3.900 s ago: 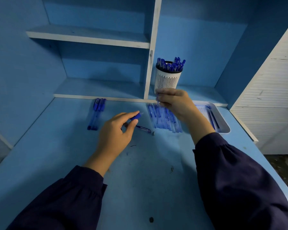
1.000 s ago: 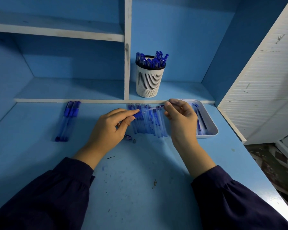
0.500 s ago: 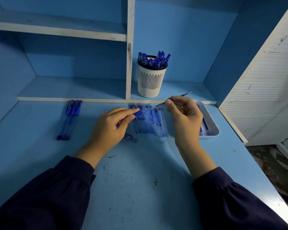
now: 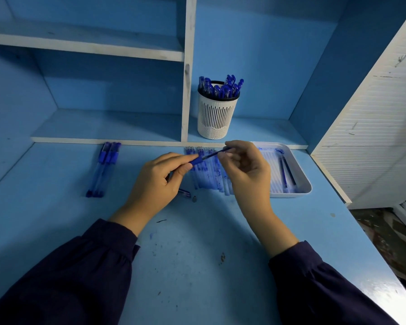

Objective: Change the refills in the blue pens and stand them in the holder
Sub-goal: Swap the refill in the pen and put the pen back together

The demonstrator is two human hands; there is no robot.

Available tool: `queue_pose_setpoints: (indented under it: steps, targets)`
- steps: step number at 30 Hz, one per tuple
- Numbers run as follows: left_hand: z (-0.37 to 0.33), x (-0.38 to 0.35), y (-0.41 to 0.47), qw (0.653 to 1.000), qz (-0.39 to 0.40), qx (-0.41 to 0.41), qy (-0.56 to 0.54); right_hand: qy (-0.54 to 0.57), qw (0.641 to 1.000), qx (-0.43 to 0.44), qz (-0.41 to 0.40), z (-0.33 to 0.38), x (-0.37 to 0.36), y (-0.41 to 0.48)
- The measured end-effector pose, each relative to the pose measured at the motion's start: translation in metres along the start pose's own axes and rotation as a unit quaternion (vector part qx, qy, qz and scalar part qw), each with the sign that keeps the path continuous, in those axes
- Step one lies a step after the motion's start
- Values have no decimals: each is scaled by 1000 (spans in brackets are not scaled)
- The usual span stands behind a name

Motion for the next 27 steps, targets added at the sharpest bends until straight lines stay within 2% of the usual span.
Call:
queue_pose_setpoints:
  steps: [13, 19, 24, 27]
  targets:
    - [-2, 1, -3, 1000, 29, 2, 6, -115, 987, 29, 104, -1, -10, 2]
    - [-4, 1, -5, 999, 36, 9, 0, -104, 982, 2, 159, -4, -20, -4]
    - [2, 9, -6, 999, 23, 25, -6, -33, 984, -93, 150, -13, -16, -3]
    - [6, 14, -7, 999, 12, 36, -8, -121, 970, -98, 189, -20, -19, -7]
Point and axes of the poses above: each hand's wrist, its own y-axis towards the middle knuckle, its own x-axis out of the back of the hand, z = x × y, the point moved 9 cm from there along y, towards the middle knuckle, and after that the axes turned 2 degrees about y, right-handed, at the moved point
